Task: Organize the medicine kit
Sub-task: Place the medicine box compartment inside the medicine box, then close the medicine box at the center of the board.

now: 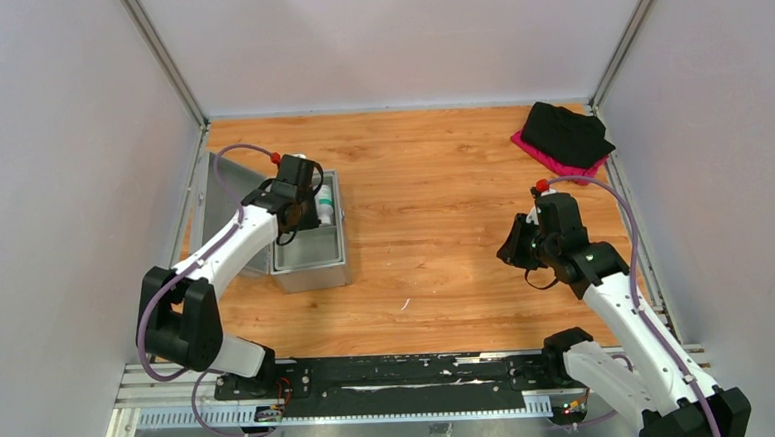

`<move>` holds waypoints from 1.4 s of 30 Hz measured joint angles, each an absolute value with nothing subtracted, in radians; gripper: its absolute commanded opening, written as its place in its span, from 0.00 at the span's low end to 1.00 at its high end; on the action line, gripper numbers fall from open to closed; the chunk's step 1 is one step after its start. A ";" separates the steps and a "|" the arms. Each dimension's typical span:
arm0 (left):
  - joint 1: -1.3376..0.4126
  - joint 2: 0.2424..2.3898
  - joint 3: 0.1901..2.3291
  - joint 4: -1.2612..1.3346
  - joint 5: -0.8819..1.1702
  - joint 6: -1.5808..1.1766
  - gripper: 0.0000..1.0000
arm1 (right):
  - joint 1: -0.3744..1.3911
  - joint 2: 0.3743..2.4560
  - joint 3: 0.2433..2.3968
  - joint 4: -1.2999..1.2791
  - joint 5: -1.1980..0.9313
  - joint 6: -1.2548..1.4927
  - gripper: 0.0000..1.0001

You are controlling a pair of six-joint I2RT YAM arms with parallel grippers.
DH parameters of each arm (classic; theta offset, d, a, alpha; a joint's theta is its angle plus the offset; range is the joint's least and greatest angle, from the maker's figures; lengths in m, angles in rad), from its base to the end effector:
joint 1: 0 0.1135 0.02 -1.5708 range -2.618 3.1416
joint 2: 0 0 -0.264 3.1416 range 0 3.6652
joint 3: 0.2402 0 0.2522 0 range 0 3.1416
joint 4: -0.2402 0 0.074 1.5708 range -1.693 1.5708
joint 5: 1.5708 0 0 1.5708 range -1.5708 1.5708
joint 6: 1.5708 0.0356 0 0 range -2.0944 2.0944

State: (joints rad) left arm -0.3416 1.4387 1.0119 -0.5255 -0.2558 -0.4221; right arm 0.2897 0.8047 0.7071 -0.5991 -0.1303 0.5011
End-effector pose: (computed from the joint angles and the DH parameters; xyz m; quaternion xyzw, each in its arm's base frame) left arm 0.2818 -0.0906 0.2401 -0.0768 0.9425 0.0003 0.3254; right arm 0.1620 0.0531 0.2695 0.0680 0.9019 0.2171 0.3671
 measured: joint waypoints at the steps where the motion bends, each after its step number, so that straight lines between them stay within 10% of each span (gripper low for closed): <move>1: -0.342 1.438 1.015 -0.529 -0.257 -0.422 0.33 | 0.290 0.805 0.707 -0.599 -0.131 0.501 0.19; 19: -0.342 1.317 1.193 -0.640 -0.265 -0.407 0.34 | 0.290 0.794 0.707 -0.599 -0.131 0.502 0.19; 29: -0.329 1.182 1.266 -0.692 -0.331 -0.369 0.52 | 0.290 0.796 0.707 -0.599 -0.154 0.505 0.20; 42: 0.119 1.102 1.353 -0.742 -0.377 -0.367 0.86 | 0.290 0.822 0.707 -0.599 -0.188 0.488 0.23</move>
State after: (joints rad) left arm 0.1192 1.1023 1.3533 -0.7418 -0.3767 -0.3672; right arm 0.2897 0.8219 0.7074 -0.5995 -0.1879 0.4881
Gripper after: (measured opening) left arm 0.794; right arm 0.220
